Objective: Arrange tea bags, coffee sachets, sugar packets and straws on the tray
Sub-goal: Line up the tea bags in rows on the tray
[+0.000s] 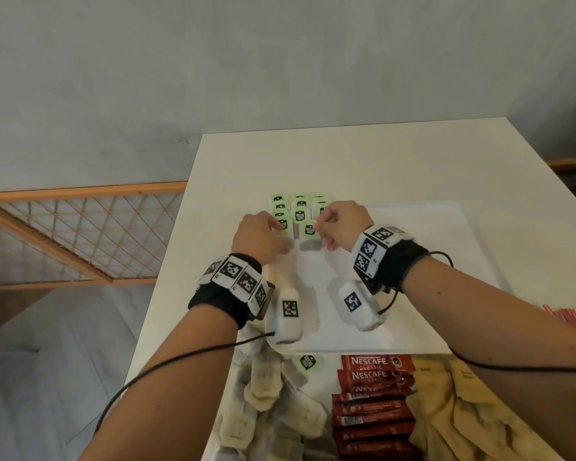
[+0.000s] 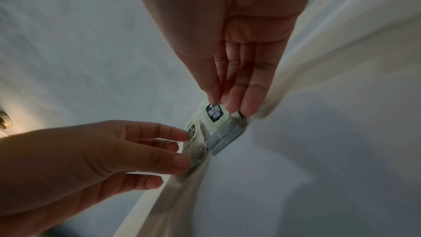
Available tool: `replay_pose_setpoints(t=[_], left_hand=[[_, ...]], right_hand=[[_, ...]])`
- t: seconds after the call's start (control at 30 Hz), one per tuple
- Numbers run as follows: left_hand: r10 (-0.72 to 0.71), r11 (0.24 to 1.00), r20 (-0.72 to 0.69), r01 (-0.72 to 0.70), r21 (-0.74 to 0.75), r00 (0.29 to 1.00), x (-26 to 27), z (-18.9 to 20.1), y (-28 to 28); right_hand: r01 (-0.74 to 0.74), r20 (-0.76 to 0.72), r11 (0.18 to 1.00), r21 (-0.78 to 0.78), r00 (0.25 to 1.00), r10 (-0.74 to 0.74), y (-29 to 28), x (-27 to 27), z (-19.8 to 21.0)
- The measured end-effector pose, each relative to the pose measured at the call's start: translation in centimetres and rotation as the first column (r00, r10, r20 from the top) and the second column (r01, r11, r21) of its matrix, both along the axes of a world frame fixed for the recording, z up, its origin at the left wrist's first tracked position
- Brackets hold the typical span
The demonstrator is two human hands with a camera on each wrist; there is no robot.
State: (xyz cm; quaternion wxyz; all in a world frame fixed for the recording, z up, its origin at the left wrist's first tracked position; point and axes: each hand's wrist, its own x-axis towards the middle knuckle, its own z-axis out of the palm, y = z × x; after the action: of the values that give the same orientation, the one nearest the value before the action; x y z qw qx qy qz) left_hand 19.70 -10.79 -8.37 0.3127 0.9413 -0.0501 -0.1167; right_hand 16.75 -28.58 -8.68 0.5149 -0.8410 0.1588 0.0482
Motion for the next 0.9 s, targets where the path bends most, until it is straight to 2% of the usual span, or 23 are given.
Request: replay_pose_setpoints(t=[0.27,0.43,0.57,0.7,0.9], left_hand=[[-0.031,0.999,0.015,0.031,0.036,0.999,1.2,-0.3,-0.1],[-0.075,0.994,-0.025,0.076,0.078,0.997,0.1,0.5,0.5],[-0.103,0.990,-0.063,0.109,0.092,0.993,-2.1,1.7,1.9],[-0.109,0.990,-0.058,0.114,0.084,0.992,-5.5,2.8,3.7],[-0.082,0.983,-0.084,0.094,0.159,0.993,-11.8,4.2,7.6]], right_hand=[[0.010,0.030,0.999,-0.033,1.000,-0.009,1.3,1.6,-0.1],[0.027,0.034,1.000,0.000,0.999,-0.027,1.4,0.2,0.9],[-0.002,0.061,1.000,-0.003,0.998,0.002,1.0,-3.6,1.5],[-0.105,0.046,0.993,-0.056,0.993,0.107,0.8,-8.9,1.3],[-0.221,0.041,0.966,-0.136,0.973,0.228,1.0,-16.0,1.0]])
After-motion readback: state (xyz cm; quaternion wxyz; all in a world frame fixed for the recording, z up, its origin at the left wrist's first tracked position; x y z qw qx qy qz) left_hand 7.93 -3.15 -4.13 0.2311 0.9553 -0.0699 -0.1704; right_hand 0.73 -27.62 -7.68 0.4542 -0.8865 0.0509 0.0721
